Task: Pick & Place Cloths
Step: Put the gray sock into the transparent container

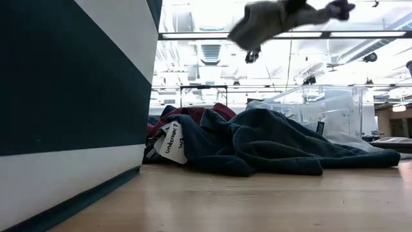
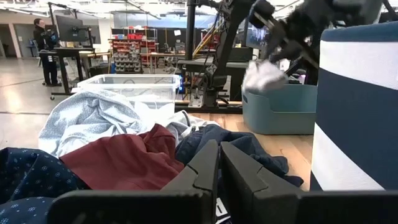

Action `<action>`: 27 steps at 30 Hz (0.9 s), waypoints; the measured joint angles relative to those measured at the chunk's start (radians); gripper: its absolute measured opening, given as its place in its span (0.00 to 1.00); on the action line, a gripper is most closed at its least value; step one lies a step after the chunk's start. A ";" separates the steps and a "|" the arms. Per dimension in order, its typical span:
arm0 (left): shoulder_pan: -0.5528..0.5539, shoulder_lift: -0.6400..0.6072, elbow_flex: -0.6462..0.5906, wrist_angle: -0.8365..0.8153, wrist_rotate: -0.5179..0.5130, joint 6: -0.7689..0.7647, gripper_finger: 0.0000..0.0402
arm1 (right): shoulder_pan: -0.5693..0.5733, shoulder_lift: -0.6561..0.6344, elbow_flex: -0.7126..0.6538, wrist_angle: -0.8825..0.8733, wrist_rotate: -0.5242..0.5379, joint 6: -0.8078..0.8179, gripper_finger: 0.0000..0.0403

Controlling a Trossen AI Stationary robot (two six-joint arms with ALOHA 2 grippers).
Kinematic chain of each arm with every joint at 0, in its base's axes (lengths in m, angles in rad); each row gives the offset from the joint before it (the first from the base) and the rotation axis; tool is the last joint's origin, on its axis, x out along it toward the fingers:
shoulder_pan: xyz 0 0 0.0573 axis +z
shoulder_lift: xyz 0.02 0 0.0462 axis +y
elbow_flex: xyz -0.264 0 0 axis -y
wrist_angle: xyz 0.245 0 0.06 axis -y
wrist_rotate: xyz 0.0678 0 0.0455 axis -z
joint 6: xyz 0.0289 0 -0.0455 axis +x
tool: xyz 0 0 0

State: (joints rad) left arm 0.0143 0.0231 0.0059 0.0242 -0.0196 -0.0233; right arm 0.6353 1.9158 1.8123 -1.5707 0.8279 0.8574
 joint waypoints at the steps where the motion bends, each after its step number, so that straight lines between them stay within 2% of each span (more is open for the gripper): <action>1: 0.000 0.000 0.000 0.000 0.000 0.000 0.06 | 0.000 -0.027 -0.015 0.000 0.017 0.002 0.03; 9: 0.000 0.000 0.000 0.000 0.000 0.000 0.06 | -0.018 -0.266 -0.167 0.000 0.201 0.104 0.03; 14: 0.000 0.000 0.000 0.000 0.000 0.000 0.06 | -0.070 -0.416 -0.268 0.001 0.290 0.188 0.03; 20: 0.000 0.000 0.000 0.000 0.000 0.000 0.06 | -0.185 -0.570 -0.378 0.004 0.375 0.236 0.03; 27: 0.000 0.000 0.000 0.000 0.000 0.000 0.06 | -0.385 -0.685 -0.462 0.007 0.380 0.235 0.03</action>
State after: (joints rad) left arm 0.0147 0.0235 0.0059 0.0242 -0.0196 -0.0234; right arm 0.2503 1.2313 1.3507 -1.5637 1.2083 1.0920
